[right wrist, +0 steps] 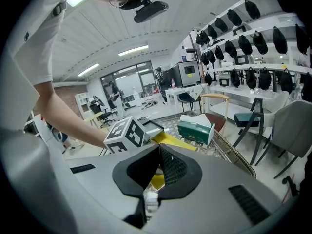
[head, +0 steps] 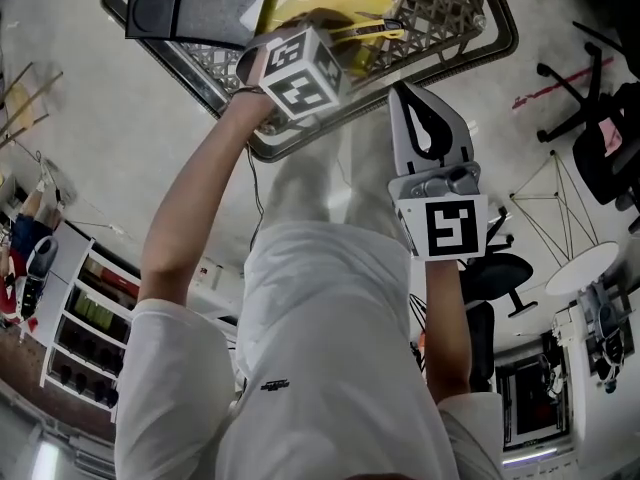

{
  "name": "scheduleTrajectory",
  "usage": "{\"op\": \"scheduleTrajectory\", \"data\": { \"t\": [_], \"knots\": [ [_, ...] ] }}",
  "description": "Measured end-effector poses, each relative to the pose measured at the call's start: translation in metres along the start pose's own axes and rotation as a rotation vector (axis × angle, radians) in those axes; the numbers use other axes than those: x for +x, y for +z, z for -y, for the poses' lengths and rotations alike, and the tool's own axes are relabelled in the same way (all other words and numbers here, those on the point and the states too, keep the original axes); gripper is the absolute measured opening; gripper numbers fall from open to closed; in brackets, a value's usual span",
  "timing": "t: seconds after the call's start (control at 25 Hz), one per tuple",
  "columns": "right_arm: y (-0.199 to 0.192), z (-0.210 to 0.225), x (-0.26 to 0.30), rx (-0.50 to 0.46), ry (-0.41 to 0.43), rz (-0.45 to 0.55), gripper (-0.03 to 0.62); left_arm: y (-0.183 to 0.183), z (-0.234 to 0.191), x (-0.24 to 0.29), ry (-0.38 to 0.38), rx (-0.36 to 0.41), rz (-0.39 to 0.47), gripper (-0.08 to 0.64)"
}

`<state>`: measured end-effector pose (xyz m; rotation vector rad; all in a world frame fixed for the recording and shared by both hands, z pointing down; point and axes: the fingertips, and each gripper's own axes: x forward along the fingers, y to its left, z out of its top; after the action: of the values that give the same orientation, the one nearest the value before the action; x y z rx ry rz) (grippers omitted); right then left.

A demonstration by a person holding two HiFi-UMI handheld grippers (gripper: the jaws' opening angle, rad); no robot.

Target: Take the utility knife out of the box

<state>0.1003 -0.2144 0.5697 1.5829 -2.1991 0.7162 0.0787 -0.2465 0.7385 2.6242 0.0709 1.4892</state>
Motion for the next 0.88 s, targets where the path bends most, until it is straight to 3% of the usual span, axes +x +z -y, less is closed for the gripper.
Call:
{"op": "scheduleTrajectory", "data": {
  "t": [0.52,0.88],
  "knots": [
    [0.02,-0.015,-0.031,-0.029,-0.026,0.055,-0.002,0.024,0.002,-0.057,0.053,-0.064,0.084,0.107],
    [0.063,-0.037,-0.062,-0.062,-0.071,0.125,-0.002,0.032,0.013,-0.132,0.145,-0.206,0.178,0.107]
  ]
}}
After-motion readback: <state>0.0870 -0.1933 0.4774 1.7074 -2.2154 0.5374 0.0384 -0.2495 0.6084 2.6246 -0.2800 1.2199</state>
